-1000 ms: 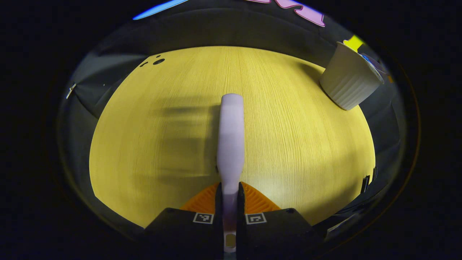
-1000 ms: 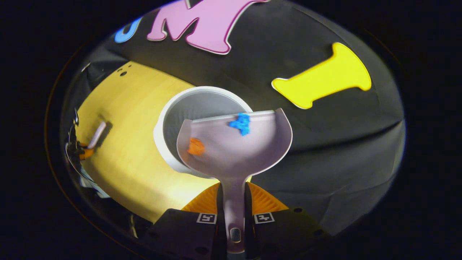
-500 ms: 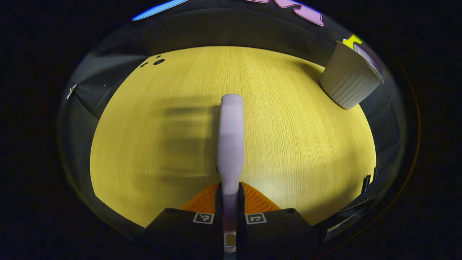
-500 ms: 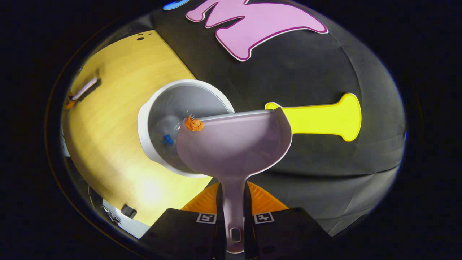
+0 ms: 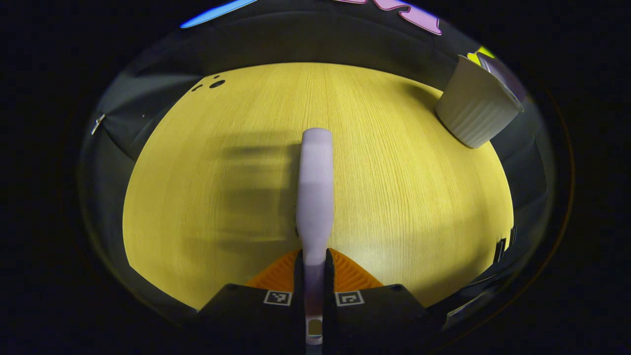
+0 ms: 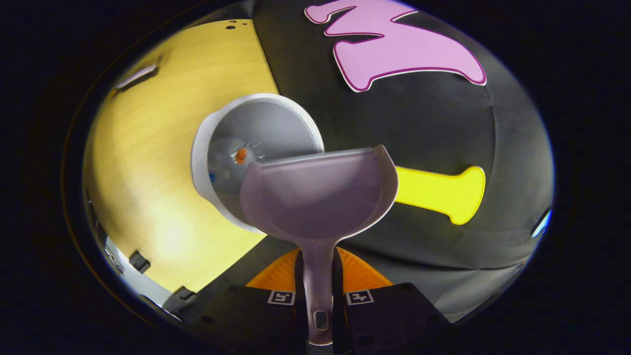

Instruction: Pick up the small broom and dustpan from the desktop, sweep the trash into the dustpan with the broom, and then empty the trash into the garbage bin.

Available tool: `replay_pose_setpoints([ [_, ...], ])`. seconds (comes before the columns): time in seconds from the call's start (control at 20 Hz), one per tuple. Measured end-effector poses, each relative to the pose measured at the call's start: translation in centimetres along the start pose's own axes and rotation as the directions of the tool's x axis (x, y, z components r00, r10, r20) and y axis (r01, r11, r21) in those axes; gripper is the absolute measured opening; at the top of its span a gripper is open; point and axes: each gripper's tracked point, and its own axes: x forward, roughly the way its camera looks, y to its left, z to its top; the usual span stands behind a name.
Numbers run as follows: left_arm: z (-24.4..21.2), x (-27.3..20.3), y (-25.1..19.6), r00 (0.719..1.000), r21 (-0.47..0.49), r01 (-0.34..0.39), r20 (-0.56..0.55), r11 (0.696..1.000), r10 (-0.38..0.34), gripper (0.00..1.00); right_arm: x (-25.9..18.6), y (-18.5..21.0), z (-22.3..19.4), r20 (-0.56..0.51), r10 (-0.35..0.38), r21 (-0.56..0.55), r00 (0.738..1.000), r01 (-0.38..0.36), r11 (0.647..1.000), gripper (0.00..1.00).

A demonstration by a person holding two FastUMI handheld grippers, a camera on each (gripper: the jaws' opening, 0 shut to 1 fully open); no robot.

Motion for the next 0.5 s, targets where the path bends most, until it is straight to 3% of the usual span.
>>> replay_pose_setpoints([
  [0.3, -0.1, -0.1, -0.2, 1.0, 0.0, -0.002, 0.005, 1.0, 0.002, 0.18, -2.7, -0.1, -0.5, 0.053, -0.026, 0.18, 0.998, 0.016, 0.983, 0.23],
  [0.5, -0.4, -0.2, -0.2, 1.0, -0.007, 0.002, 0.006, 1.0, -0.002, 0.18, -7.7, 0.0, 1.9, 0.179, -0.063, 0.365, 0.982, -0.007, 0.931, 0.23],
])
